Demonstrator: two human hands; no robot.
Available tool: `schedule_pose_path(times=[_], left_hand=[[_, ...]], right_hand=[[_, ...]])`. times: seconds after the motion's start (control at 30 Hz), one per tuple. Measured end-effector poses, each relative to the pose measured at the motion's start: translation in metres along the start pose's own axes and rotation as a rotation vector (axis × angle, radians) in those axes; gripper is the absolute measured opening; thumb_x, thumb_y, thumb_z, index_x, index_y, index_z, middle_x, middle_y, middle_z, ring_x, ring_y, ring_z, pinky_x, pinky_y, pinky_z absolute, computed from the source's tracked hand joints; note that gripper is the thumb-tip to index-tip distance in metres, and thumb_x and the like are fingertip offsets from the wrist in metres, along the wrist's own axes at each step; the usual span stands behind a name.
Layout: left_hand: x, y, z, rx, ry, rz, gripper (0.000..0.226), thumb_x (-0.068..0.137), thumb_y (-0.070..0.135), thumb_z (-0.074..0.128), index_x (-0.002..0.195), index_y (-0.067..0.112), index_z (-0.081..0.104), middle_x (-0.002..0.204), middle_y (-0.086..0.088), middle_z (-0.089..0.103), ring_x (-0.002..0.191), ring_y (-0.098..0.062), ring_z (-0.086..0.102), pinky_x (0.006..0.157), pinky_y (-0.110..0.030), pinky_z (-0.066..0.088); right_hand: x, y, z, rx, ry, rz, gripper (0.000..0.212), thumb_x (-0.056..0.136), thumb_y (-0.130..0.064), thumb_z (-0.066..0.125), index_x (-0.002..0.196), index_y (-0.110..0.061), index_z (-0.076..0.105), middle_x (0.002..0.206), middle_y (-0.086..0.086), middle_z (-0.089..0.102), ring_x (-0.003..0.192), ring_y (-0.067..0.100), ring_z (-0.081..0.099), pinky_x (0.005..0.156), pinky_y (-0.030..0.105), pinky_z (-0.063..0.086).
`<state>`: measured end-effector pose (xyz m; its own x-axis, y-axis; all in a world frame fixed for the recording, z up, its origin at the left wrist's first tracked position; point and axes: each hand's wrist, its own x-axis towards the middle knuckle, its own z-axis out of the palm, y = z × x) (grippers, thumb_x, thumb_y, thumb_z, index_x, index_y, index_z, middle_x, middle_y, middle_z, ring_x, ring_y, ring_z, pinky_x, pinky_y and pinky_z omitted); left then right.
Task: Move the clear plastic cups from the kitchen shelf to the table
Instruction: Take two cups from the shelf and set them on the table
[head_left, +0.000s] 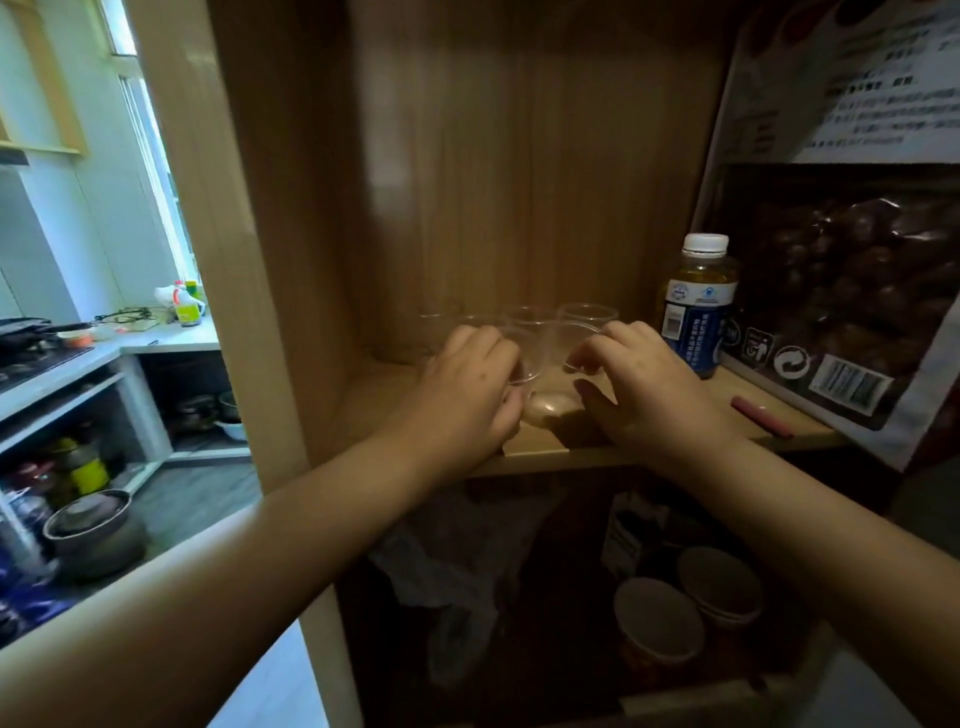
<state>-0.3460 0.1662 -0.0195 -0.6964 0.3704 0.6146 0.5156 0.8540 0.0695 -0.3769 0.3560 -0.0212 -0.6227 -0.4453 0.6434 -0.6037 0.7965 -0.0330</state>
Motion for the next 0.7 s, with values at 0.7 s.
schedule_pose_path(times=[0.7], left_hand=[[-0.145, 0.004, -0.096, 0.008, 0.124, 0.053, 0.004, 0.082, 0.017, 0.056, 0.084, 0.015, 0.054, 0.085, -0.001, 0.056, 0.08, -0.011, 0.043, 0.07, -0.023, 0.037]], right_hand=[[-0.063, -0.143, -0.049, -0.008, 0.047, -0.079, 0.01, 0.081, -0.014, 0.062, 0.091, -0.015, 0.063, 0.095, 0.004, 0.06, 0.086, 0.016, 0.047, 0.062, 0.021, 0.033]])
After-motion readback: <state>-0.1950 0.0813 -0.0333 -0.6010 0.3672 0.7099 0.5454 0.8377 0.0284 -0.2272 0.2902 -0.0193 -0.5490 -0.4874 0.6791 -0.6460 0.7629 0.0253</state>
